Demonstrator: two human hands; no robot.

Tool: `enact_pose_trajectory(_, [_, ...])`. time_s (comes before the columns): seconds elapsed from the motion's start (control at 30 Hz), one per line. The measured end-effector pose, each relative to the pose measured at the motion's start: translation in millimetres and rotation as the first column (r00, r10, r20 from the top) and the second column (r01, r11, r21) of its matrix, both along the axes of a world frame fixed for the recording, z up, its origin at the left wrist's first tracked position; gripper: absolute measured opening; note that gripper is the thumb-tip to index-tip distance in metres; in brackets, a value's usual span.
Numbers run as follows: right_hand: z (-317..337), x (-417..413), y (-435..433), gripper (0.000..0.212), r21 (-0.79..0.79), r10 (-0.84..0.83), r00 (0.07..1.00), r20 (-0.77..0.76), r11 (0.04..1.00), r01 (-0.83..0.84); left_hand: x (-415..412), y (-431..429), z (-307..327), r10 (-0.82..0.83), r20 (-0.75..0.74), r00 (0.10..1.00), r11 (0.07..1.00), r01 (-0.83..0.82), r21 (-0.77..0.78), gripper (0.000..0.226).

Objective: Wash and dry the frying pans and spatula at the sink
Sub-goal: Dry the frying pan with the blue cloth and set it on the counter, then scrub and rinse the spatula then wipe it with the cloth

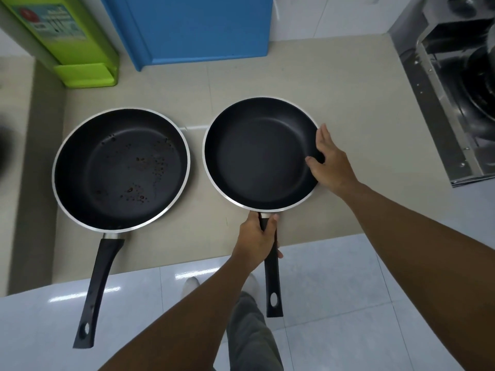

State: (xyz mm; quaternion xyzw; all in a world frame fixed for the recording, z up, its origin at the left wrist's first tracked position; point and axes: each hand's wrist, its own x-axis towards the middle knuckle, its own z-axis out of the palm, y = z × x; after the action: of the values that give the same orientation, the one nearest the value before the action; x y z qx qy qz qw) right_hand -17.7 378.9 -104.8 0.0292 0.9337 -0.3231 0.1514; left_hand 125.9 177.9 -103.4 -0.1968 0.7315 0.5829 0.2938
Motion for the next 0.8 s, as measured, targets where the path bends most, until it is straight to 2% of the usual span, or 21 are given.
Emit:
enact_pose_trajectory(0.13, [-0.4, -0.8, -7.3, 0.077, 0.097, 0.029, 1.0, 0.003, 0.995, -0.029, -6.0, -7.7, 2.6, -0.098, 0.041, 0.994, 0.992, 0.101, -0.072, 0.032])
enact_pose_trajectory(0.23, [8.4, 3.4, -23.3, 0.077, 0.228, 0.129, 0.991, -0.038, 0.967, -0.117, -12.0, -26.5, 11.4, -0.231, 0.106, 0.967, 0.967, 0.24, -0.086, 0.041])
enact_pose_trajectory(0.3, [19.9, 11.4, -40.9, 0.075, 0.253, 0.235, 0.97, -0.062, 0.944, -0.212, -16.2, -48.2, 20.3, -0.365, 0.154, 0.918, 0.905, 0.389, -0.17, 0.06])
enact_pose_trajectory(0.37, [34.3, 22.7, -64.2, 0.073, 0.222, 0.311, 0.949, -0.055, 0.93, -0.292, -18.0, -76.7, 35.1, -0.427, 0.174, 0.888, 0.838, 0.46, -0.293, 0.06])
enact_pose_trajectory(0.53, [81.3, 46.5, -134.9, 0.066, 0.17, 0.425, 0.905, -0.033, 0.894, -0.414, -24.4, -164.7, 92.9, -0.419, 0.088, 0.904, 0.756, 0.401, -0.518, 0.045])
enact_pose_trajectory(0.67, [129.3, 56.5, -209.7, 0.064, 0.186, 0.528, 0.849, 0.005, 0.834, -0.52, -23.6, -245.2, 144.4, -0.509, 0.069, 0.858, 0.609, 0.416, -0.675, 0.065])
enact_pose_trajectory(0.8, [169.0, 69.6, -301.0, 0.066, 0.225, 0.588, 0.808, -0.038, 0.793, -0.566, -6.5, -324.5, 188.4, -0.525, 0.01, 0.851, 0.549, 0.347, -0.76, 0.059])
